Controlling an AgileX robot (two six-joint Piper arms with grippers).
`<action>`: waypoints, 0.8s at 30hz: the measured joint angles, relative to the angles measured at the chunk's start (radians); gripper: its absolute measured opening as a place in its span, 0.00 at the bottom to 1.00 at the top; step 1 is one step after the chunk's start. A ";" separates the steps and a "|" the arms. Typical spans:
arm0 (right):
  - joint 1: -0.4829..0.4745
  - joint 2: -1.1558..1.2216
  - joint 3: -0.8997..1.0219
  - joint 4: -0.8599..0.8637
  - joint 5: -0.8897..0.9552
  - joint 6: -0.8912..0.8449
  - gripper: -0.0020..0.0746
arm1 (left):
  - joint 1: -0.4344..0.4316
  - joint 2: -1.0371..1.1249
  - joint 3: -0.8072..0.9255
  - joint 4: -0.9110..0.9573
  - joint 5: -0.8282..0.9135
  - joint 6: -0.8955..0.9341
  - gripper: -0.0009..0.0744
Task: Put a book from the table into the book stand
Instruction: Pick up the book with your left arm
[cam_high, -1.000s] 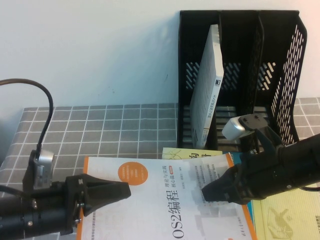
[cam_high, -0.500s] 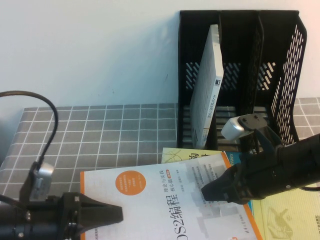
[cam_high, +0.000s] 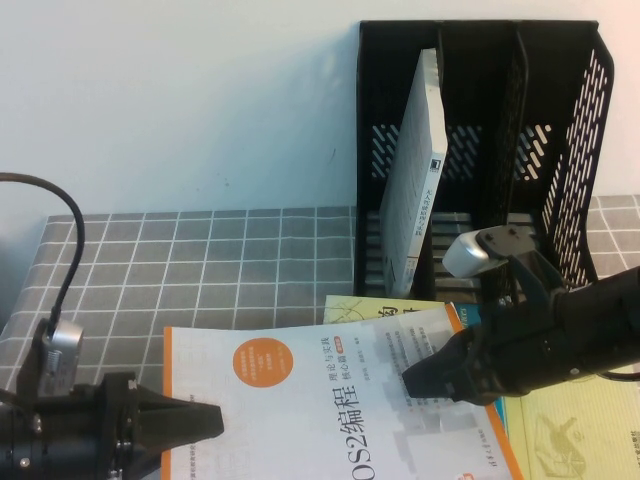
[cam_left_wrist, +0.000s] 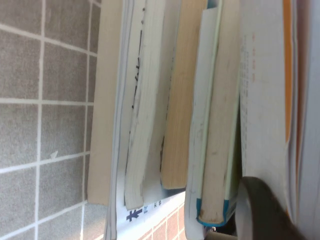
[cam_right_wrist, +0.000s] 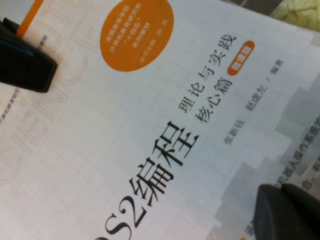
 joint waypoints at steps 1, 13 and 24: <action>0.000 0.000 0.000 0.002 -0.003 0.000 0.02 | 0.000 0.000 0.000 -0.003 0.000 0.007 0.15; -0.009 -0.184 -0.065 -0.122 -0.066 -0.004 0.02 | 0.000 0.000 -0.040 -0.008 0.006 -0.031 0.15; -0.148 -0.496 -0.109 -0.318 -0.031 0.037 0.02 | -0.068 -0.004 -0.328 0.088 0.000 -0.251 0.15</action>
